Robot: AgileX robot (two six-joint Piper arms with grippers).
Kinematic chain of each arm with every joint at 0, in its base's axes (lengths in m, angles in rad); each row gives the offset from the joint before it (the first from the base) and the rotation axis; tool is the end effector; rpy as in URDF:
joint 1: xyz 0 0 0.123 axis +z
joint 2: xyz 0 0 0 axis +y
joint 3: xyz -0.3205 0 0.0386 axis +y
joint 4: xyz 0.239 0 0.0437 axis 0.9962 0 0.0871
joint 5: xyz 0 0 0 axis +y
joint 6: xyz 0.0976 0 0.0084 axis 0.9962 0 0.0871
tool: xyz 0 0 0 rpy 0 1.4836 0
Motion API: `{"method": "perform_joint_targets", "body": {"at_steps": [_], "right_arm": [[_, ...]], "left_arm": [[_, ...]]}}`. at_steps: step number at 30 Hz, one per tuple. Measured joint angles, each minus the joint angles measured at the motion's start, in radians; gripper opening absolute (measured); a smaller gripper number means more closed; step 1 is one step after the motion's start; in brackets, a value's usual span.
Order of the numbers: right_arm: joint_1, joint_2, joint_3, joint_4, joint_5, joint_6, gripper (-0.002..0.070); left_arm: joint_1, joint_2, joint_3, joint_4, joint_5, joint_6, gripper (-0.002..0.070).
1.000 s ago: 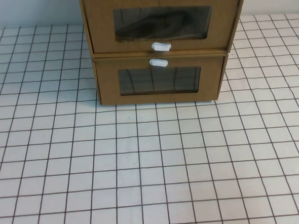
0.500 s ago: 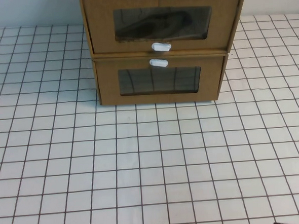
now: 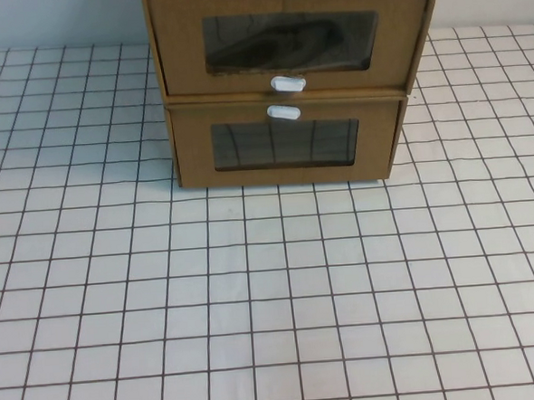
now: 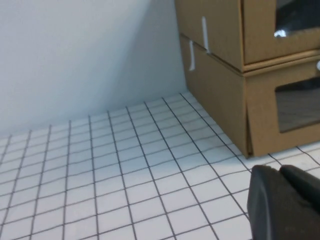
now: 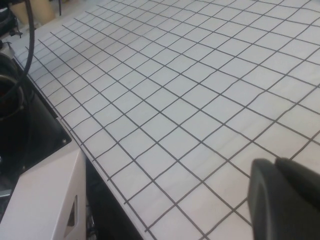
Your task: Close the shoe box
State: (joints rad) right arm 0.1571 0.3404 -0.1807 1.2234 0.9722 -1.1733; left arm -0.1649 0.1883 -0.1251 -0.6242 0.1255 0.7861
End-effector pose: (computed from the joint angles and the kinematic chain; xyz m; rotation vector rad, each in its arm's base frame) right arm -0.0054 0.0763 0.2400 -0.8386 1.8266 0.9153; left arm 0.0295 -0.0122 0.2417 0.3262 1.6164 -0.0598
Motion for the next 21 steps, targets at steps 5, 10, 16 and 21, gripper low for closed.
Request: {"method": "perform_joint_targets", "body": {"at_steps": [5, 10, 16, 21], "right_arm": [[0.000, 0.000, 0.000, 0.000, 0.006, 0.000, -0.0015], [0.000, 0.000, 0.000, 0.000, 0.014, 0.000, -0.0015], [0.000, -0.002, 0.000, -0.002, 0.021, 0.000, -0.0015], [0.000, -0.005, 0.000, -0.004, 0.022, 0.000, -0.0015]], "left_arm": [[0.026, -0.081, 0.084, 0.170, -0.037, -0.215, -0.0005], [0.062, -0.182, 0.148, 0.517, 0.088, -0.609, -0.0005], [0.085, -0.198, 0.152, 0.653, 0.246, -0.693, -0.0005], [0.092, -0.198, 0.152, 0.662, 0.247, -0.705, -0.0005]]}}
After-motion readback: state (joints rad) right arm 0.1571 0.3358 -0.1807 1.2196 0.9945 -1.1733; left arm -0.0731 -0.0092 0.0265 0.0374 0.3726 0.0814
